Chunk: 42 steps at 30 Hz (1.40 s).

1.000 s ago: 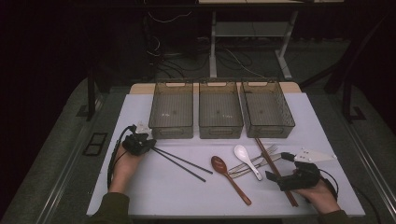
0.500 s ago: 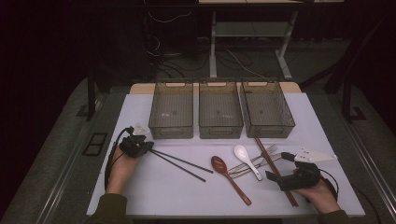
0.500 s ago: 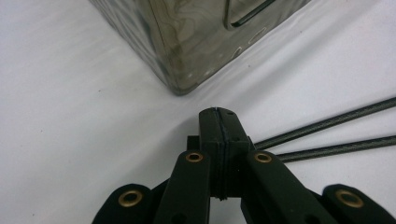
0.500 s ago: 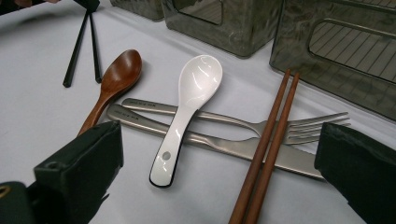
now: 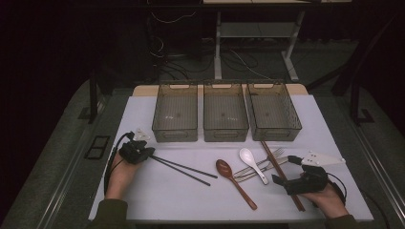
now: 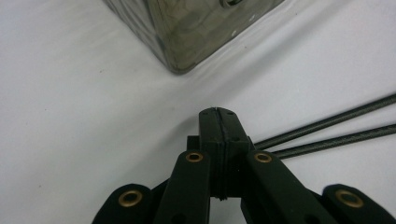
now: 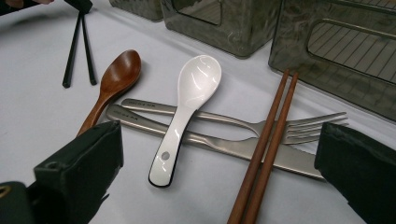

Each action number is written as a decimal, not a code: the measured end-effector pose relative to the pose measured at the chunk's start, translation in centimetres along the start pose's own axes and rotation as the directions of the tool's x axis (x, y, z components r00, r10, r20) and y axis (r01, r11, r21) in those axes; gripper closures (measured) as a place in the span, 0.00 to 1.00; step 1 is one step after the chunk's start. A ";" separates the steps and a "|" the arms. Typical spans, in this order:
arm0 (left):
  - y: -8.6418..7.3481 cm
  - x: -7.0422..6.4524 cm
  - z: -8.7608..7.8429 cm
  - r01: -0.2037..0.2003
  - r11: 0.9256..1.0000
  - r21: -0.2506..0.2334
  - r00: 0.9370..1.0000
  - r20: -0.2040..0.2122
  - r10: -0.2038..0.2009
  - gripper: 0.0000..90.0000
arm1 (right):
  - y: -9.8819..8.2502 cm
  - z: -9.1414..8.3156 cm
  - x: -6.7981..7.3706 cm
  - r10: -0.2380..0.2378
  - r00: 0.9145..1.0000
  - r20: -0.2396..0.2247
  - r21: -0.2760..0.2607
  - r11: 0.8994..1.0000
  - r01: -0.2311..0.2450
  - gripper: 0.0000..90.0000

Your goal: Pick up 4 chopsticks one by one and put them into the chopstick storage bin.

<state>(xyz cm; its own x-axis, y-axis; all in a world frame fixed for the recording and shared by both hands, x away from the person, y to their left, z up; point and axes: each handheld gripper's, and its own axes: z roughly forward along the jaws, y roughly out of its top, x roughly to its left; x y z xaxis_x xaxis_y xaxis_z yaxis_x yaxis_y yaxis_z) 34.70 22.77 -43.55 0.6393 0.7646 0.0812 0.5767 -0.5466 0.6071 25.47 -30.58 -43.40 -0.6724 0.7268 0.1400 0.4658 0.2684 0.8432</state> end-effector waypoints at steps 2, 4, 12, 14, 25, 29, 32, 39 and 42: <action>-0.1 -0.1 -0.1 -0.005 1.000 0.004 1.000 -0.002 0.005 0.99 | 0.0 0.0 0.0 -0.001 1.000 0.000 0.001 1.000 0.001 0.01; -0.1 -0.2 -0.2 -0.005 1.000 0.007 1.000 -0.003 0.005 0.99 | 0.0 0.0 0.0 -0.001 1.000 0.000 -0.001 1.000 0.001 0.01; -0.2 -0.5 -0.3 -0.025 1.000 0.010 1.000 0.000 0.025 0.99 | 0.0 0.0 0.0 -0.001 1.000 0.000 -0.001 1.000 0.001 0.01; -0.1 -0.7 -0.2 -0.034 0.999 0.009 0.999 0.004 0.034 0.99 | 0.0 0.0 -0.1 -0.002 1.000 0.000 -0.001 1.000 0.002 0.01; -0.3 -1.3 -0.7 -0.050 0.998 0.026 0.999 0.017 0.049 0.99 | 0.0 0.0 -0.1 -0.004 1.000 0.003 -0.003 1.000 0.004 0.01; -0.5 -1.5 -0.9 -0.050 0.998 0.030 0.999 0.018 0.050 0.99 | 0.0 0.0 -0.1 -0.003 1.000 0.002 -0.002 1.000 0.003 0.01; -0.7 -1.6 -1.2 -0.053 0.998 0.035 0.998 0.021 0.052 0.99 | 0.0 0.0 -0.1 0.000 1.000 0.002 -0.001 1.000 0.000 0.01; -1.4 -1.9 -1.7 -0.057 0.998 0.036 0.998 0.033 0.056 0.99 | 0.1 0.0 -0.1 0.001 1.000 0.002 -0.001 1.000 -0.001 0.01; -1.6 -2.0 -2.0 -0.054 0.998 0.041 0.998 0.039 0.053 0.99 | 0.1 0.0 -0.1 0.001 1.000 0.002 0.000 1.000 -0.001 0.01</action>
<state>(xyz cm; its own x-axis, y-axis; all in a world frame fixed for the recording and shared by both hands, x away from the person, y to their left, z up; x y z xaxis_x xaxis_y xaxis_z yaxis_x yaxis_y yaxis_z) 31.48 22.78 -43.14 0.6883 0.7207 0.0821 0.5615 -0.6010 0.5688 25.58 -30.61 -43.38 -0.6709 0.7282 0.1402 0.4665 0.2675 0.8431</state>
